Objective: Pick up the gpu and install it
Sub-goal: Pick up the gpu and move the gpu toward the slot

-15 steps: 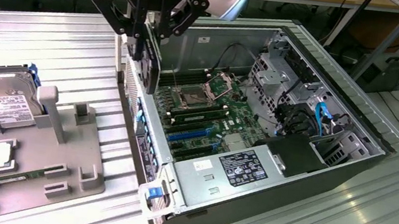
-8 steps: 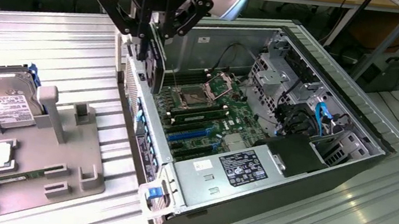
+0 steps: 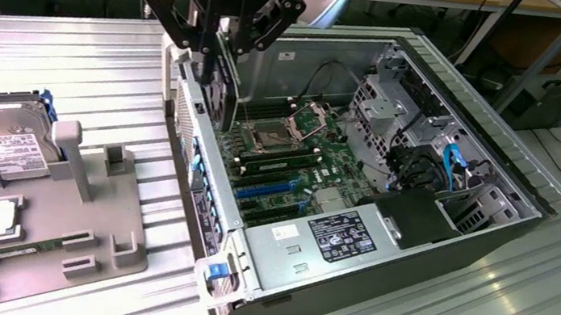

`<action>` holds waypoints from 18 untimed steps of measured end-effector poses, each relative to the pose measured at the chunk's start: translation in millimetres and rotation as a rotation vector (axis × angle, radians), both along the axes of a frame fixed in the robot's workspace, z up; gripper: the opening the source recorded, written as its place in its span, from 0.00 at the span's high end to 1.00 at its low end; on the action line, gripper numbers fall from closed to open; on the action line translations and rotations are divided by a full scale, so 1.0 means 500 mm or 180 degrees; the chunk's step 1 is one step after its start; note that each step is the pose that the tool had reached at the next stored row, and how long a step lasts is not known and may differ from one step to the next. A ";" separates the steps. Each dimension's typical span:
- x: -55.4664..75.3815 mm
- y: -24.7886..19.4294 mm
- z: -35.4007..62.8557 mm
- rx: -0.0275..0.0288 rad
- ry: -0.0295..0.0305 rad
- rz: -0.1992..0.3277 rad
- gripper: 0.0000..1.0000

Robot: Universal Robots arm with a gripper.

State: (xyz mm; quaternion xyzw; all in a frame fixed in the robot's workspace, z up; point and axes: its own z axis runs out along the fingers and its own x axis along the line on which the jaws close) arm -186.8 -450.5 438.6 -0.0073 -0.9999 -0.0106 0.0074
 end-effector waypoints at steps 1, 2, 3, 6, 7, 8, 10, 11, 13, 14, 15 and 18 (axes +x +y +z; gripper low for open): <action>0.001 0.0000 0.000 0.0000 0.0000 0.0000 0.73; 0.002 0.0000 0.000 0.0000 0.0000 0.0000 0.73; 0.004 0.0000 0.000 0.0000 0.0000 0.0000 0.73; 0.007 0.0000 0.000 0.0000 0.0000 0.0000 0.73; 0.008 0.0000 0.000 0.0000 0.0000 0.0000 0.73; 0.009 0.0000 0.000 0.0000 0.0000 0.0000 0.73; 0.012 0.0000 0.000 0.0000 0.0000 0.0000 0.73; 0.014 0.0000 -0.001 0.0000 0.0000 0.0000 0.73; 0.016 0.0000 -0.001 0.0000 0.0000 0.0000 0.73; 0.018 0.0000 -0.001 0.0000 0.0000 0.0000 0.73; 0.020 0.0000 -0.001 -0.0001 0.0000 0.0000 0.73; 0.024 0.0000 -0.001 -0.0001 0.0000 0.0001 0.73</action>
